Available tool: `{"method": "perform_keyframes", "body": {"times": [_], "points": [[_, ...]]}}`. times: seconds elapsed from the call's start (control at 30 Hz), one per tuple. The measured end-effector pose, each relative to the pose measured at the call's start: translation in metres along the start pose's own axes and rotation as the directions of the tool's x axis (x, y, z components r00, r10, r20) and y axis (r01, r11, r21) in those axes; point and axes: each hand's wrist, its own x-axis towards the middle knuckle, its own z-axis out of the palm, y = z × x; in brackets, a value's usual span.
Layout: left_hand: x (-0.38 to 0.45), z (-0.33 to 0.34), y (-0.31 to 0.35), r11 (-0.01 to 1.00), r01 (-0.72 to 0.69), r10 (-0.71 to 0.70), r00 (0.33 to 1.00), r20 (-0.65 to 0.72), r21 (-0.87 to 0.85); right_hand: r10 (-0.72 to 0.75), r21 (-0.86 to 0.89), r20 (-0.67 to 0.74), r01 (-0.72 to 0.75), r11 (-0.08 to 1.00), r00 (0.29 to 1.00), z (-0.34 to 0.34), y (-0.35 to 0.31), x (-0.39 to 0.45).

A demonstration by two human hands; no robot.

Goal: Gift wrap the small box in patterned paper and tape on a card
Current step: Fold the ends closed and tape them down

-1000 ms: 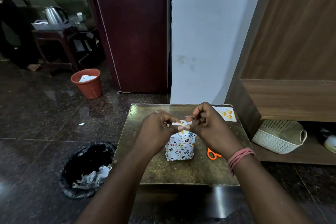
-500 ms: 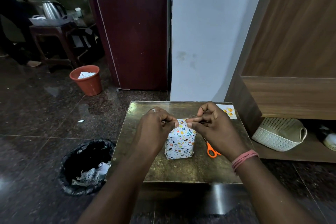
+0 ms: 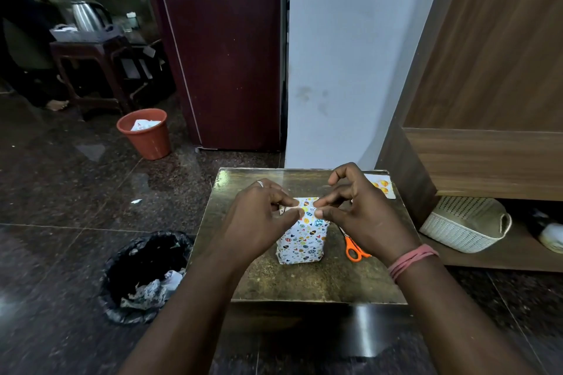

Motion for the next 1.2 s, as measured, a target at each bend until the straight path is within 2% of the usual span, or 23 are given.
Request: {"method": "perform_keyframes", "body": {"times": [0.2,0.4,0.6,0.7,0.93,1.1,1.2], "points": [[0.01,0.007,-0.009,0.992,0.064,-0.062,0.998,0.015,-0.11,0.032,0.014,-0.013,-0.032,0.999,0.999,0.002,-0.002,0.001],[0.01,0.008,-0.01,0.993,0.089,-0.09,0.996,-0.006,-0.081,0.042,0.171,-0.024,-0.038,0.984,0.999,0.004,-0.005,0.006],[0.01,0.008,-0.008,0.993,0.089,-0.09,0.996,-0.006,-0.079,0.065,0.168,0.148,-0.09,0.982,0.987,0.0,-0.021,0.012],[0.01,0.008,-0.01,0.993,0.093,-0.094,0.996,-0.008,-0.078,0.092,0.183,0.177,-0.125,0.975,0.98,0.0,-0.022,0.016],[0.013,0.012,-0.015,0.985,0.104,-0.104,0.995,0.003,-0.137,0.148,0.389,0.246,-0.238,0.89,0.958,0.001,-0.021,0.021],[0.014,0.013,-0.015,0.984,0.1,-0.101,0.995,-0.001,-0.15,0.107,0.227,0.151,-0.14,0.964,0.983,0.0,-0.024,0.019],[0.014,0.013,-0.016,0.983,0.097,-0.099,0.995,-0.005,-0.153,0.062,0.144,0.152,-0.084,0.986,0.986,0.001,-0.023,0.021]]}}
